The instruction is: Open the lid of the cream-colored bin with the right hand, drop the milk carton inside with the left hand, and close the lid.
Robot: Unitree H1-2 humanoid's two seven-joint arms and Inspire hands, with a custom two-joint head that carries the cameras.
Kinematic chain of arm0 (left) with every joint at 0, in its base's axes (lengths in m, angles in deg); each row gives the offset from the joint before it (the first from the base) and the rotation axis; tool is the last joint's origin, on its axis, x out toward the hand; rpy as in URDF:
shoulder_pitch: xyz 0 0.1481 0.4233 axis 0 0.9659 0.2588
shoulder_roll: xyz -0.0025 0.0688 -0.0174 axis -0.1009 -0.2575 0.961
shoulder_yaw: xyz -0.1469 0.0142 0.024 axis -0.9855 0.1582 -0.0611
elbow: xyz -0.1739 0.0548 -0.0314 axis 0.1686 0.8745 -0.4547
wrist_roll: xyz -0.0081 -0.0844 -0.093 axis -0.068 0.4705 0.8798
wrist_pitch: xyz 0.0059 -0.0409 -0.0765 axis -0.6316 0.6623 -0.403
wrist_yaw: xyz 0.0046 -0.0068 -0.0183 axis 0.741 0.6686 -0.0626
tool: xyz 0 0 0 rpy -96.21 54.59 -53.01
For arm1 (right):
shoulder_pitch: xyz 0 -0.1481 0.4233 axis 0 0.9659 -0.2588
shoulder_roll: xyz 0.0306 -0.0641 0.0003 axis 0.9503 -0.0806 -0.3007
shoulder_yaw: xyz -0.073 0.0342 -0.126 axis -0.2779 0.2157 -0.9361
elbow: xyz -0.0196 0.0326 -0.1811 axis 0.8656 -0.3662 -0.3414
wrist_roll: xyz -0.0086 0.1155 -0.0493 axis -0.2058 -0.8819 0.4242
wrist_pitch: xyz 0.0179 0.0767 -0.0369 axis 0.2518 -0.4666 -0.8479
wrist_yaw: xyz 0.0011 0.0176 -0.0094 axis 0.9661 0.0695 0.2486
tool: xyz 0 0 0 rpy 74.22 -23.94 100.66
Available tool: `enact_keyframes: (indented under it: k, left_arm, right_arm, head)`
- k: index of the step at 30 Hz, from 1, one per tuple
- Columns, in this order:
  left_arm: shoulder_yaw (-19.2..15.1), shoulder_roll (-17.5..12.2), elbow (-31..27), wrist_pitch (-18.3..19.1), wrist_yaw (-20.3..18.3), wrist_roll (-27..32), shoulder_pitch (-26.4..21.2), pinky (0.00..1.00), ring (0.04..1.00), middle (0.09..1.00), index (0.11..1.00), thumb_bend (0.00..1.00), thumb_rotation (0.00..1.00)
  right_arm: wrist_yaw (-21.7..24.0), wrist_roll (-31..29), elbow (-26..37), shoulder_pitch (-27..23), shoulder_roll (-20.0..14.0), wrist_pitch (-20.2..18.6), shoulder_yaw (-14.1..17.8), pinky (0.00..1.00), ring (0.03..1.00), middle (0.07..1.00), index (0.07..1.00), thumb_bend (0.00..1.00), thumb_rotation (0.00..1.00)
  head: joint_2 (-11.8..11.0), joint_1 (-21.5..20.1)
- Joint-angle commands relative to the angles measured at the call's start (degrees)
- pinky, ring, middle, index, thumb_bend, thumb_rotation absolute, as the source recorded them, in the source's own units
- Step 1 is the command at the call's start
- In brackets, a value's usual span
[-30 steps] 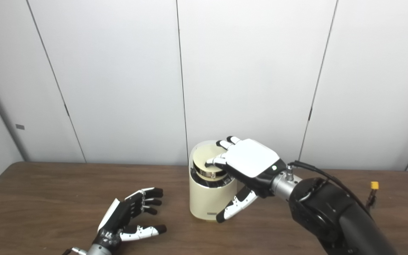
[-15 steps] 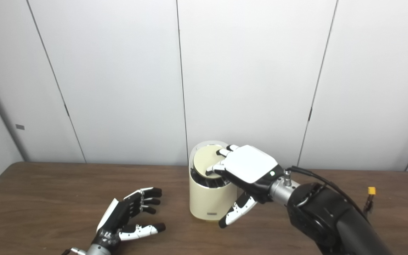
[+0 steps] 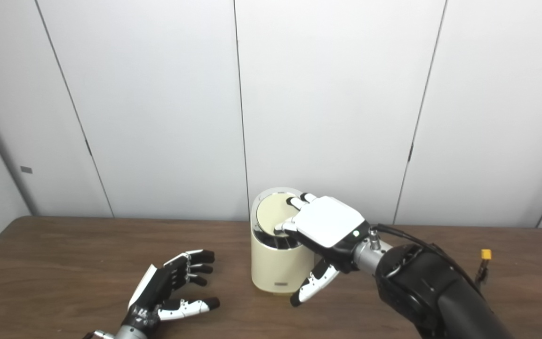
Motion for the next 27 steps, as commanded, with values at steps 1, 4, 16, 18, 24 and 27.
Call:
enact_keyframes:
  k: [1,4,16,18,24,27]
  left_arm:
    - [0.0,0.2,-1.3,-1.1,0.3,0.4,-0.1,0.64,0.737,0.781,0.789,0.82,0.11]
    - [0.1,0.2,-1.8,-0.9,0.6,0.2,0.0,0.64,0.739,0.781,0.784,0.82,0.13]
    - [0.4,0.4,-2.4,0.3,0.8,0.0,0.0,0.64,0.731,0.779,0.785,0.82,0.11]
    - [0.4,0.5,-2.5,0.4,0.8,0.0,0.0,0.64,0.731,0.778,0.784,0.81,0.11]
    - [0.2,0.4,-2.7,0.6,0.8,0.2,0.0,0.64,0.731,0.775,0.782,0.82,0.11]
    - [0.3,0.1,-2.7,0.8,0.7,-0.1,-0.1,0.64,0.730,0.775,0.783,0.82,0.13]
  right_arm:
    - [2.6,1.2,-2.6,-0.7,-0.5,-1.5,0.0,1.00,1.000,0.846,0.860,0.75,0.66]
    - [2.3,-0.6,-5.1,-0.6,-0.3,-1.1,-0.3,1.00,1.000,0.844,0.847,0.74,0.58]
    - [2.3,-0.4,-7.5,-1.0,-0.9,-1.2,-2.5,1.00,1.000,0.840,0.842,0.76,0.63]
    - [2.0,-0.8,-7.5,-0.9,-1.0,-1.1,-2.3,1.00,0.998,0.839,0.842,0.76,0.63]
    - [0.4,-5.0,-6.2,-0.7,-0.6,-1.5,0.2,1.00,1.000,0.838,0.838,0.72,0.55]
    - [-4.9,-8.2,-5.1,-0.6,0.1,-0.5,3.4,0.99,0.989,0.837,0.840,0.71,0.57]
  head:
    - [0.3,0.3]
    - [0.5,0.3]
    - [0.9,0.2]
    - [0.9,0.2]
    - [1.0,0.2]
    - [1.2,0.1]
